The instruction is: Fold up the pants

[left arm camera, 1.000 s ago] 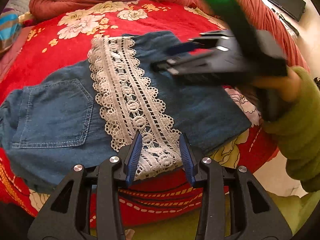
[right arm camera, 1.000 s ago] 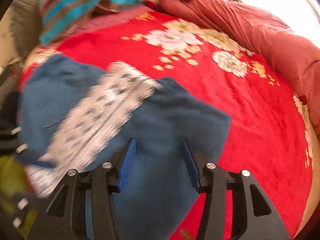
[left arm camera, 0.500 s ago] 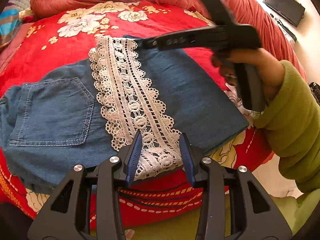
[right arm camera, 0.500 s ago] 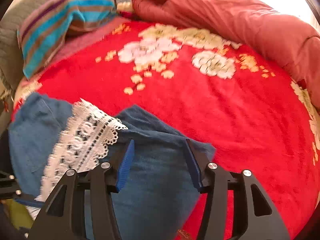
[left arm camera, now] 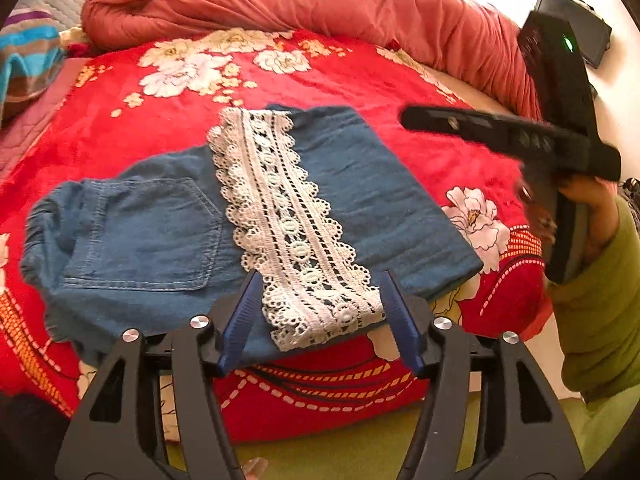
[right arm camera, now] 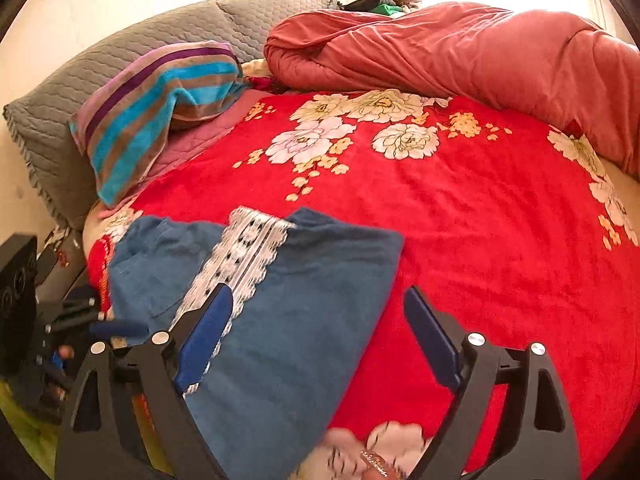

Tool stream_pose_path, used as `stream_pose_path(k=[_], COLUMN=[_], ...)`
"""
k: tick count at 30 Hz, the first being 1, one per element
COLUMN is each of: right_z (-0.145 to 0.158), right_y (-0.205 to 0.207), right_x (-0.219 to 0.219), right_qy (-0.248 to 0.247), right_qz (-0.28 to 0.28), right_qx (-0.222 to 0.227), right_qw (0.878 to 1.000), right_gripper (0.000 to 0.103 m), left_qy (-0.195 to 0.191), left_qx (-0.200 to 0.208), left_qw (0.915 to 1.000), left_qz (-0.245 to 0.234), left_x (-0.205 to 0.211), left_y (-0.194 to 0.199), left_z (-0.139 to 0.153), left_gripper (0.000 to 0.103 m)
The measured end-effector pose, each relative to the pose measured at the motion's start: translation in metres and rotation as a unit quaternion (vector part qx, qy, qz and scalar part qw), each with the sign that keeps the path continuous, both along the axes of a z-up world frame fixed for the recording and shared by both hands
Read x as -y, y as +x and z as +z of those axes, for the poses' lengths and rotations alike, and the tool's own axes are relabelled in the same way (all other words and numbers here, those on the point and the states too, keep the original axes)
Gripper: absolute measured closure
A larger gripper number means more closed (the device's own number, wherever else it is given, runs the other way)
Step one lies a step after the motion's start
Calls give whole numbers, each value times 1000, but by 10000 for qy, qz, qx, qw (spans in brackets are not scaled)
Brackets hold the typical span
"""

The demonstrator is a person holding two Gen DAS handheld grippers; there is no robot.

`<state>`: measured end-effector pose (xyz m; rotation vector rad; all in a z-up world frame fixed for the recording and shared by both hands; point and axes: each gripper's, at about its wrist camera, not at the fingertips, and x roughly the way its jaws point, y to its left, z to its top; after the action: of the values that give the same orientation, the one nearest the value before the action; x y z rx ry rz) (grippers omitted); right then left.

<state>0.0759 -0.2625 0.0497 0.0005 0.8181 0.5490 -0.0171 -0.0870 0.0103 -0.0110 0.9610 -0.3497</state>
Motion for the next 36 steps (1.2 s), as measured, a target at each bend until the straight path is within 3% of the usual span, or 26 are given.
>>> stream_pose_path(k=[10, 13, 15, 23, 36], right_z=[6, 13, 18, 36, 43], right_y=[-19, -21, -22, -16, -2], right_x=[-12, -27, -38, -80, -157], right_qy=[-52, -100, -157, -291, -534], right_qz=[235, 436, 543, 910, 1594], right_qx=[8, 86, 138, 330, 379], right_qw=[9997, 9990, 9983, 9949, 9850], right_gripper=[16, 16, 5, 5, 5], left_qy=[166, 176, 160, 18, -838], left_qx=[355, 380, 388, 383, 242], left_qw=[9977, 9967, 9962, 9930, 9761], left_qz=[554, 691, 760, 1113, 1989], left_x=[-25, -35, -41, -68, -139], left_y=[-22, -27, -30, -39, -47], left_z=[21, 23, 23, 22, 12], left_gripper=[12, 10, 10, 10, 10])
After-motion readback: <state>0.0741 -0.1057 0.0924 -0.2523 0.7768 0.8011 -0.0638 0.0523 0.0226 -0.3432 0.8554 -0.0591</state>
